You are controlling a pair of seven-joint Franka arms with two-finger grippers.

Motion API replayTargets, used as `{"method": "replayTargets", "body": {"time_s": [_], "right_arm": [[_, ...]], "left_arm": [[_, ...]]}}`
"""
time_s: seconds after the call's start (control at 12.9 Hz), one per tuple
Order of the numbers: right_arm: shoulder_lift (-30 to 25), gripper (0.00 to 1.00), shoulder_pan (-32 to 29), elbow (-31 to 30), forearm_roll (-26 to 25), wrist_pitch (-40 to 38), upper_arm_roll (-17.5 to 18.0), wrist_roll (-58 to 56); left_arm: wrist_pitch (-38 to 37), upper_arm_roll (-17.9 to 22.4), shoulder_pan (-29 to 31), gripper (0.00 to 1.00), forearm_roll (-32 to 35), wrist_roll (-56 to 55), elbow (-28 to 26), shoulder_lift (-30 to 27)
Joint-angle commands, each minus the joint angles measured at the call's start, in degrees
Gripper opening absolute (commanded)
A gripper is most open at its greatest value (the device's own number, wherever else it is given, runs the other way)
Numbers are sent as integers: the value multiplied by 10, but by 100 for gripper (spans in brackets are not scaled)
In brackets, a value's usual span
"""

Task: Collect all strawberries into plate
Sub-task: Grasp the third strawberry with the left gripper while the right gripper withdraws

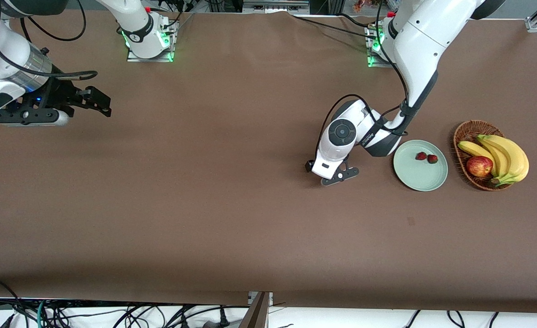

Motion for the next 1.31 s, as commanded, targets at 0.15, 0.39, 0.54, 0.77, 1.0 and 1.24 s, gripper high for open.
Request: {"method": "replayTargets", "body": {"time_s": [0.15, 0.39, 0.54, 0.77, 1.0, 1.24], "right_arm": [[-2, 100, -13, 3, -19, 1, 11, -32], [7, 100, -19, 30, -22, -2, 7, -29], [7, 100, -19, 31, -38, 3, 6, -28], [12, 100, -16, 39, -56, 6, 7, -27], [20, 100, -14, 43, -49, 5, 7, -28], [20, 100, -14, 47, -48, 6, 8, -28]], "left_arm": [[-10, -9, -3, 31, 16, -40, -5, -5], [-13, -16, -3, 11, 16, -50, 0, -7], [-61, -17, 3, 10, 5, -39, 21, -24], [-133, 8, 24, 8, -126, 104, 45, -94], [-222, 102, 28, 8, -212, 284, 35, -172], [-239, 187, 42, 8, -222, 467, -16, -203]]}}
